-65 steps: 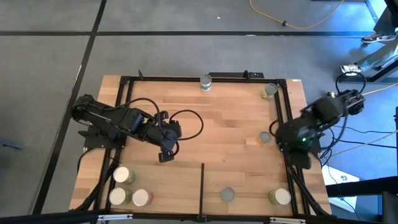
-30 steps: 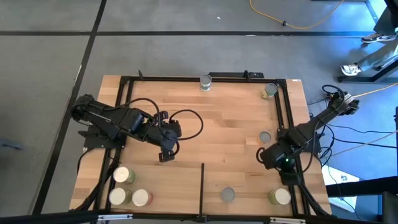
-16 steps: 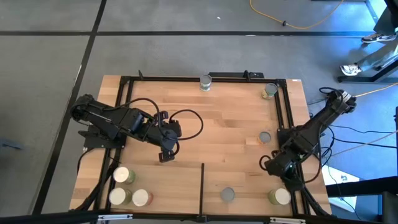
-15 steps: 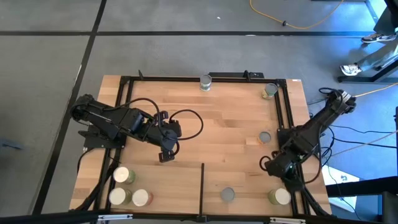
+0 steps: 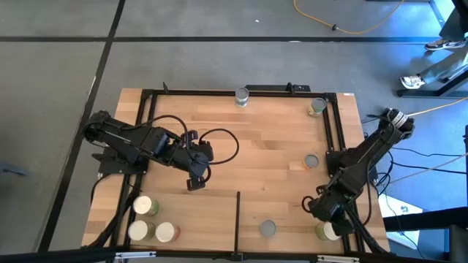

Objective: Pick and place cans onto a shelf
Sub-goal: Put the canned peaches on the shelf

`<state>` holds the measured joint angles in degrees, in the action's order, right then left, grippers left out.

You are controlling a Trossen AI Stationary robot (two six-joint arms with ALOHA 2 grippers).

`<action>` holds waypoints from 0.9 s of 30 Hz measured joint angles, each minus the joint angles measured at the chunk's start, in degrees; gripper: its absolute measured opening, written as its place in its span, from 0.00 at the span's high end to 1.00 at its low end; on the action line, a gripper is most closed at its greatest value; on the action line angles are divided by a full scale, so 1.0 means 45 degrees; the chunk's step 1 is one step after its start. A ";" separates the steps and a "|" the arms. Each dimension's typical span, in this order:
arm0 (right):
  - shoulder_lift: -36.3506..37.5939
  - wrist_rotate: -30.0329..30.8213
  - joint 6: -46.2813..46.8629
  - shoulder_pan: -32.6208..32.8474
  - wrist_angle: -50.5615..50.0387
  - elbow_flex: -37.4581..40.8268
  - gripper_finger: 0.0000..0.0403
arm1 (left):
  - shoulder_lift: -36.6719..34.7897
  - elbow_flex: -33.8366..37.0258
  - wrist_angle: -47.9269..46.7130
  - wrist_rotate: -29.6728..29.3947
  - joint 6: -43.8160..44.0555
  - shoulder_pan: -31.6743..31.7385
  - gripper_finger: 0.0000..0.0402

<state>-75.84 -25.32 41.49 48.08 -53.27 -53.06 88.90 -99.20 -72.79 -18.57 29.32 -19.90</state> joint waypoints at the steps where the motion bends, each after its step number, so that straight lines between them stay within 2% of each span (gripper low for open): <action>1: -0.0068 -0.0006 -0.0006 0.0008 -0.0004 0.0000 0.84 | 0.0000 0.0000 0.0000 0.0000 0.0000 0.0000 0.96; 27: -0.0300 0.0378 -0.0372 0.0013 0.0388 0.0000 0.84 | 0.0000 0.0000 0.0005 0.0000 0.0000 0.0000 0.96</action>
<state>-77.19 -23.62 39.81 48.14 -51.52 -53.06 88.90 -99.20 -72.77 -18.57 29.32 -19.90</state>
